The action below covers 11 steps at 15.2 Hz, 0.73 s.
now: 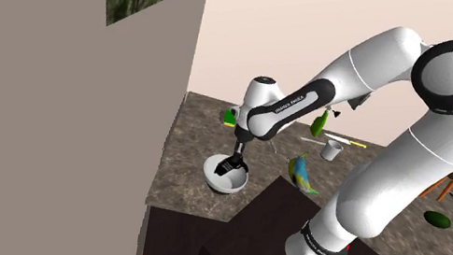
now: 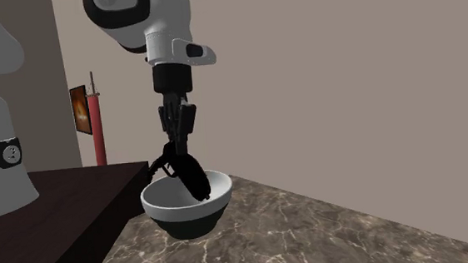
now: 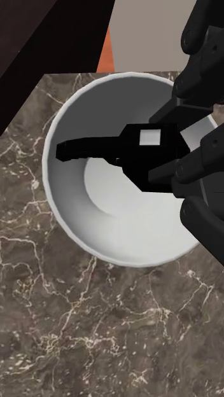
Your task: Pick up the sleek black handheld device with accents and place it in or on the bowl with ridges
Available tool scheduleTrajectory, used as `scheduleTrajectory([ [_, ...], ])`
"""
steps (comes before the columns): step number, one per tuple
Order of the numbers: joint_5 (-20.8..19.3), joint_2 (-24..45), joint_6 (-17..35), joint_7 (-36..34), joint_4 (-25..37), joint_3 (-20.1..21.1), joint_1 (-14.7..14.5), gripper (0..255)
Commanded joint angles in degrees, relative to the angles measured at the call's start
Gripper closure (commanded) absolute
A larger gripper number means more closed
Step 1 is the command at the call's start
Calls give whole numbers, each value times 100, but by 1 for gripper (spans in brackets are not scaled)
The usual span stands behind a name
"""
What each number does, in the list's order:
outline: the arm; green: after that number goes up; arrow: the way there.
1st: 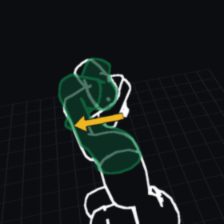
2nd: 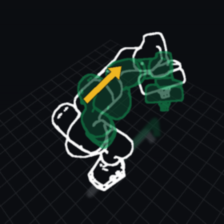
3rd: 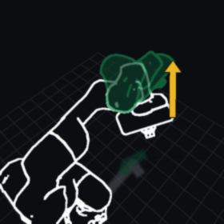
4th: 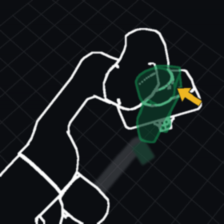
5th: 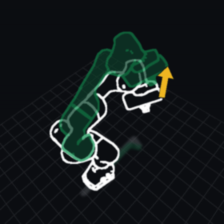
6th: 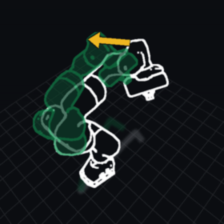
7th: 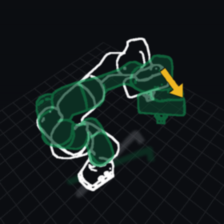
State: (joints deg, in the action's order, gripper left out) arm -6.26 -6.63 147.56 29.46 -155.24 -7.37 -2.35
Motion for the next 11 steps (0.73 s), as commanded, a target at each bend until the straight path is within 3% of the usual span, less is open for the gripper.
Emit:
scheduleTrajectory([
  [1,2,42,55,-6,-9,2,-3,255],
  [6,2,42,55,-6,-9,2,-3,255],
  [7,2,42,55,-7,-9,2,-3,0],
  [11,2,42,55,-7,-9,2,-3,0],
])
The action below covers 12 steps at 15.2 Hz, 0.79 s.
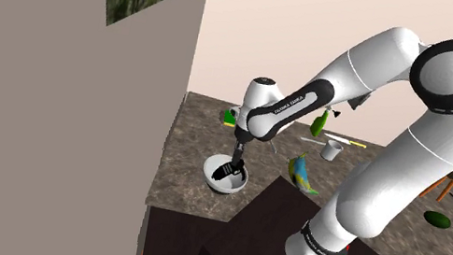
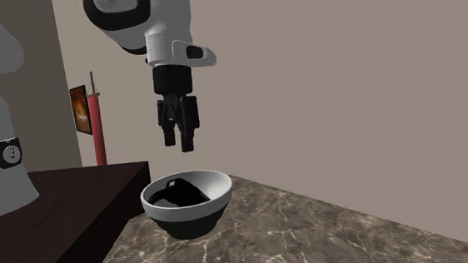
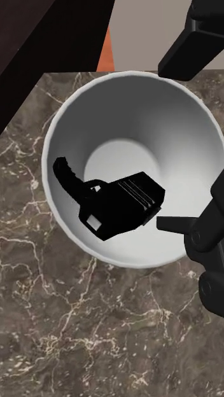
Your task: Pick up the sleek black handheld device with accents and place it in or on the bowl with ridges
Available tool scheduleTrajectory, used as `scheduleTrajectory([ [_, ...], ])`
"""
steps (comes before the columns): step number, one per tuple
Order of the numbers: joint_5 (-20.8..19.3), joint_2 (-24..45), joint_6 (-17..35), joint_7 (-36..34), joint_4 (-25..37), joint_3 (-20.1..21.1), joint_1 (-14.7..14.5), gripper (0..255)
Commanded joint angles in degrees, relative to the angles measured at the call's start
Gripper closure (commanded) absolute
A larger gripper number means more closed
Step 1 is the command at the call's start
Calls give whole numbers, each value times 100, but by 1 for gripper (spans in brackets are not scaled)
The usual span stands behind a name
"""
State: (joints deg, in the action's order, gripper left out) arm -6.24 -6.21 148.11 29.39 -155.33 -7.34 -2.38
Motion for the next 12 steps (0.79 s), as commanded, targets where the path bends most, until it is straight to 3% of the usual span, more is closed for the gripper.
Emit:
scheduleTrajectory([
  [1,0,0,0,0,0,0,0,0],
  [5,-1,-740,-925,-13,185,43,-12,0],
  [12,-1,-740,-925,-13,185,44,-11,0],
])
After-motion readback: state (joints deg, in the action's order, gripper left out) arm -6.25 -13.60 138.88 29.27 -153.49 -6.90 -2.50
